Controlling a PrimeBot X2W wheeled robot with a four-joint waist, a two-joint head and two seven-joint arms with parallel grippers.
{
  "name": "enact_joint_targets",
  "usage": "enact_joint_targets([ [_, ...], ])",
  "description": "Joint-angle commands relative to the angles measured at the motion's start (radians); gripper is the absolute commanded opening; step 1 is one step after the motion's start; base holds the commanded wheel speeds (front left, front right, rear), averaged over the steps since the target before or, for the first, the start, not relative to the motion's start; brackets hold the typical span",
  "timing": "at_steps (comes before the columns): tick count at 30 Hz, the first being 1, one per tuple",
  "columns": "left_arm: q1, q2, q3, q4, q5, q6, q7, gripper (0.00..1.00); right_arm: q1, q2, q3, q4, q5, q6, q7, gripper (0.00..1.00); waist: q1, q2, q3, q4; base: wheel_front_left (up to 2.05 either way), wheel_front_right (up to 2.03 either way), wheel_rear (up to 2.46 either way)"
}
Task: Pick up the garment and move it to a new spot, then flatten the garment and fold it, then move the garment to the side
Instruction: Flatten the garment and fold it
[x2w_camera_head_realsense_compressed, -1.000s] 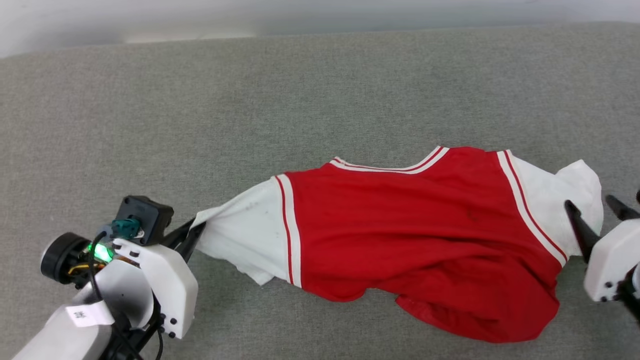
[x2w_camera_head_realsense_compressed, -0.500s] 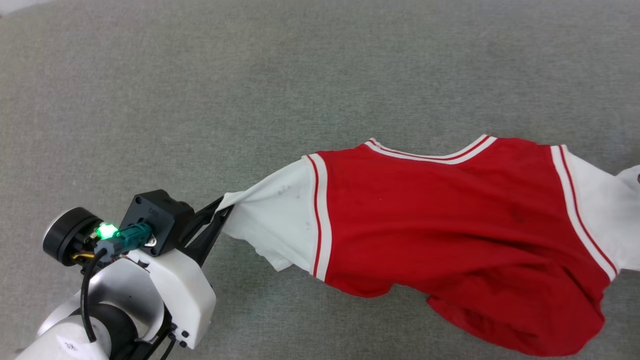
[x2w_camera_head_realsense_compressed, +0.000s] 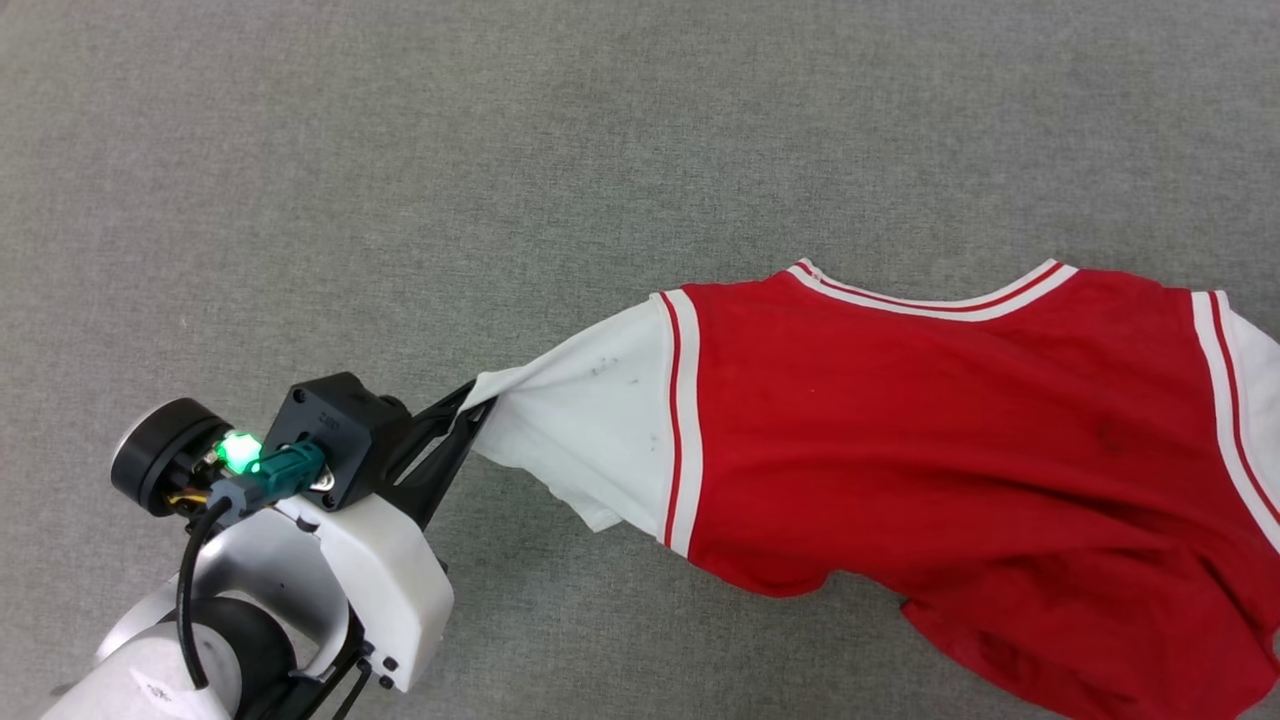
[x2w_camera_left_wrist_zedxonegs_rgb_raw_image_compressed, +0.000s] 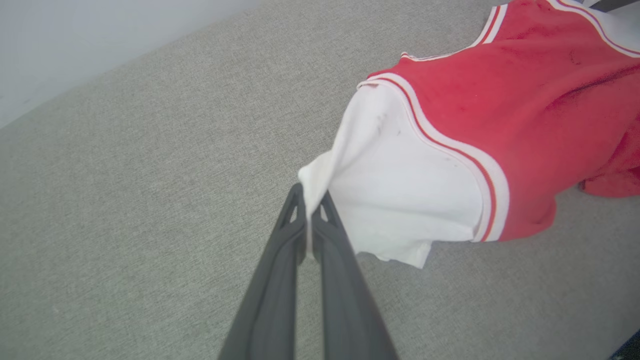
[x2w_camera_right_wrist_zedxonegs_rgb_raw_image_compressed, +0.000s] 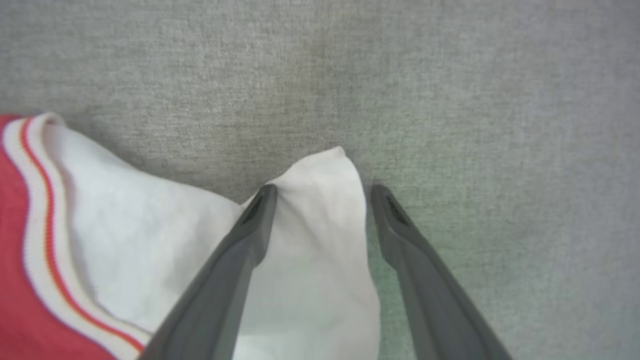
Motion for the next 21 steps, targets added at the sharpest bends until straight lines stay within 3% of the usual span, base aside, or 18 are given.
enact_joint_targets([
  [1,-0.014,-0.003,-0.001,0.002,-0.001,-0.004,-0.004,0.0,0.051,0.04,0.035,0.048,0.014,0.003,0.006,1.0,0.0,-0.0001,0.002,0.003,0.0,0.0,0.0],
  [3,-0.015,-0.002,0.0,0.006,-0.003,-0.004,-0.007,0.0,0.058,0.04,0.052,0.061,0.028,0.004,-0.014,1.0,0.0,-0.0001,0.004,0.005,0.0,0.0,0.0],
  [4,-0.014,-0.002,0.0,0.009,-0.005,-0.005,-0.007,0.0,0.057,0.039,0.056,0.067,0.032,0.004,-0.026,0.78,0.0,-0.0001,0.003,0.006,0.0,0.0,0.0],
  [5,-0.013,-0.002,-0.001,0.012,-0.006,-0.006,-0.008,0.0,0.054,0.037,0.061,0.071,0.036,0.004,-0.044,0.27,0.0,-0.0001,0.001,0.006,0.0,0.0,0.0],
  [6,-0.013,-0.003,-0.002,0.015,-0.008,-0.006,-0.009,0.0,0.047,0.033,0.06,0.072,0.035,0.004,-0.066,0.0,0.0,-0.0001,-0.003,0.005,0.0,0.0,0.0],
  [21,0.035,0.043,0.07,0.045,-0.037,0.023,-0.049,0.0,-0.069,-0.031,0.059,0.021,0.113,0.002,-0.356,0.0,0.0,-0.0001,-0.189,-0.079,0.0,0.0,0.0],
])
